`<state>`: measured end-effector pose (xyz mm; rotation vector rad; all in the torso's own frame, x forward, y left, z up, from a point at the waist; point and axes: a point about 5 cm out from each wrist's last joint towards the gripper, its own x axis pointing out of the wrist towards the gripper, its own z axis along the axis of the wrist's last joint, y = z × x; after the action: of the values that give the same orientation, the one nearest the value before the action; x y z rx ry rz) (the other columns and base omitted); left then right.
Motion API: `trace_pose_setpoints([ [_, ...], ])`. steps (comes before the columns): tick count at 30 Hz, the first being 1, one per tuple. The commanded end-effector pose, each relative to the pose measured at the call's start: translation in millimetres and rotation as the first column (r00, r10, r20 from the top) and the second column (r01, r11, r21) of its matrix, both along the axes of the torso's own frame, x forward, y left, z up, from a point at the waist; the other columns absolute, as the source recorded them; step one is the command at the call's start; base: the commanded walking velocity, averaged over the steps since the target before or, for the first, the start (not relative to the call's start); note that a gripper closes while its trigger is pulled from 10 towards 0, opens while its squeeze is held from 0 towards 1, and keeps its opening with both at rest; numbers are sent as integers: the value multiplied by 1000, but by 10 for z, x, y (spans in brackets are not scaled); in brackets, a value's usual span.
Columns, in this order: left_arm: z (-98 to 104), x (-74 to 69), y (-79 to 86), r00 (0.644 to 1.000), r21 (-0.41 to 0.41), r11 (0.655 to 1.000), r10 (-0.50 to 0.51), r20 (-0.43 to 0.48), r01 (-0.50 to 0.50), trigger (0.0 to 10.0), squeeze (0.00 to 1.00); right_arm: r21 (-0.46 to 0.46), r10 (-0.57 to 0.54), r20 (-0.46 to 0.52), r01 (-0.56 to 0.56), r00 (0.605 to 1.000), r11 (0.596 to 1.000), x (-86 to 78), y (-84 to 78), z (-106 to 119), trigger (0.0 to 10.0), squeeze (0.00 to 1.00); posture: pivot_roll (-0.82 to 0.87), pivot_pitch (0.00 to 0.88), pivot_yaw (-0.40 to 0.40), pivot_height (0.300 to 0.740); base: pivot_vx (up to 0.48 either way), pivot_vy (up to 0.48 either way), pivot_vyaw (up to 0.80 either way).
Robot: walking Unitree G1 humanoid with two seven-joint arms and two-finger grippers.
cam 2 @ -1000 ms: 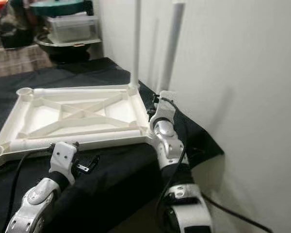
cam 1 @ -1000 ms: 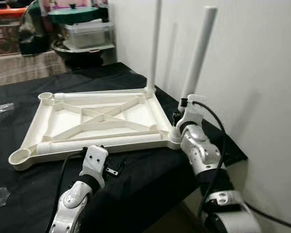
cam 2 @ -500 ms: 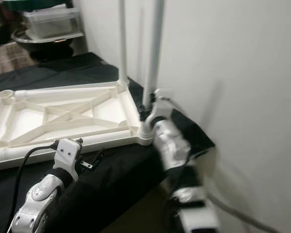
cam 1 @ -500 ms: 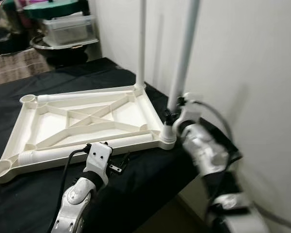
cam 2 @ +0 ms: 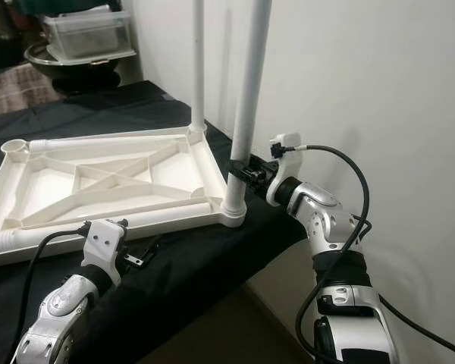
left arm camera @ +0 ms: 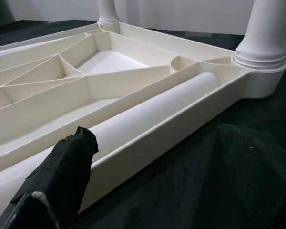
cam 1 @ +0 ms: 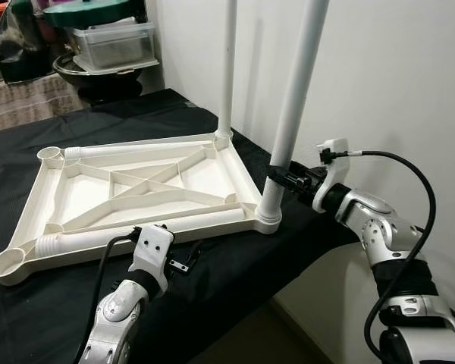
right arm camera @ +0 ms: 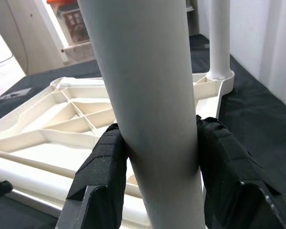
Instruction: Building children table
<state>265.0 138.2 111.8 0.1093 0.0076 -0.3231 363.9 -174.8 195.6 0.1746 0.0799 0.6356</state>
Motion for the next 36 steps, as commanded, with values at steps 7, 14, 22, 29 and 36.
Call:
trace_pose_setpoints([
  [7,-19,-16,21,1000,20,1000,3,-7,-3,10000,0,-33,-391,-119,390,912,920,103,336,-293,0,0,68,0,-45,740,0,0,0],
  [14,-11,11,-38,1000,17,1000,-9,-2,9,10000,0,-188,-709,-233,685,666,704,-125,730,-606,0,0,71,0,-50,740,0,0,0],
  [22,-9,22,-11,1000,16,1000,1,0,-1,10000,0,-86,-550,-232,547,802,833,-127,963,-518,10000,0,69,0,-55,740,0,0,0],
  [29,-19,19,-51,1000,8,1000,-5,-2,5,10000,0,47,-293,-96,298,951,953,25,723,-250,10000,0,56,0,-53,740,0,0,0],
  [36,-19,43,-63,1000,13,1000,-12,2,12,10000,0,-160,45,6,-44,999,986,51,180,-191,10000,0,56,0,-59,740,0,0,0],
])
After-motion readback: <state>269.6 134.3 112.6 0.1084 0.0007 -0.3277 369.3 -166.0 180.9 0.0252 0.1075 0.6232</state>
